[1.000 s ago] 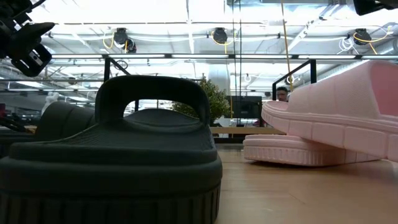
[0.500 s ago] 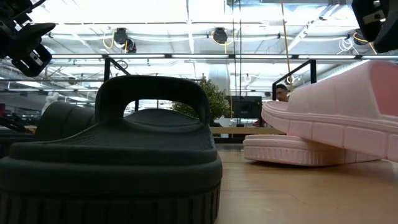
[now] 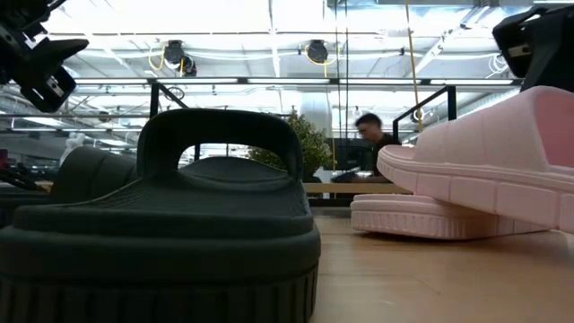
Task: Pick and place slides into the shelf
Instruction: Put the bottom pink slides on the shelf
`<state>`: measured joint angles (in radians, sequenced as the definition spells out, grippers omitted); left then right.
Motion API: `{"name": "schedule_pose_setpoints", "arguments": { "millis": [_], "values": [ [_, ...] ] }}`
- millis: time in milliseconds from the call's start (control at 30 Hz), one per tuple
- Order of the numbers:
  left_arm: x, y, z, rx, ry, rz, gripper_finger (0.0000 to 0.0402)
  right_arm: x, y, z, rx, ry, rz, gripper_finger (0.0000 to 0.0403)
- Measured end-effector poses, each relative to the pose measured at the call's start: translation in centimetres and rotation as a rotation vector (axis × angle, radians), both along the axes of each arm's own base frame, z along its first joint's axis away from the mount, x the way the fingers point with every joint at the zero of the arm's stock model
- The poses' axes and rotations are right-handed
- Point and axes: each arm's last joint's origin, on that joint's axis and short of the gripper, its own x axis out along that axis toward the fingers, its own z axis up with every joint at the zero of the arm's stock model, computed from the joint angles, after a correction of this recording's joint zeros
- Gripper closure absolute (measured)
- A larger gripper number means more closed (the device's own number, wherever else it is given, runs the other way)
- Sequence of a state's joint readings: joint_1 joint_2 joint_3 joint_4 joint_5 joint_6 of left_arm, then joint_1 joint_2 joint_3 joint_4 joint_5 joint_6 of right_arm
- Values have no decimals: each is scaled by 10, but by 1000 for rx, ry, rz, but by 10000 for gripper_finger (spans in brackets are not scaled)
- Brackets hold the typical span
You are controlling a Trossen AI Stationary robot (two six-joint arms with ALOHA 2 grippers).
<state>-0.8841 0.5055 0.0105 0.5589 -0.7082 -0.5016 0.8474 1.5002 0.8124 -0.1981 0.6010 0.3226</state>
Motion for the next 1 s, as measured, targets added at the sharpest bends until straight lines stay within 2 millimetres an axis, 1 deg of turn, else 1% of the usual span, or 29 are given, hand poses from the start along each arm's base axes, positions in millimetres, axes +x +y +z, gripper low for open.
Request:
{"name": "schedule_pose_setpoints", "arguments": {
  "millis": [133, 600, 800, 1000],
  "values": [
    [0, 0, 0, 0, 0, 1, 203, 2, -4, -1, -11, 15, -18, 230],
    [0, 0, 0, 12, 1, 2, 204, 2, -5, -1, -21, 2, -33, 291],
    [0, 0, 0, 12, 1, 2, 204, 3, -4, 1, -3, -18, -44, 331],
    [0, 0, -1, 13, 3, 2, 204, 6, -1, 3, 32, -55, -41, 386]
  ]
}}
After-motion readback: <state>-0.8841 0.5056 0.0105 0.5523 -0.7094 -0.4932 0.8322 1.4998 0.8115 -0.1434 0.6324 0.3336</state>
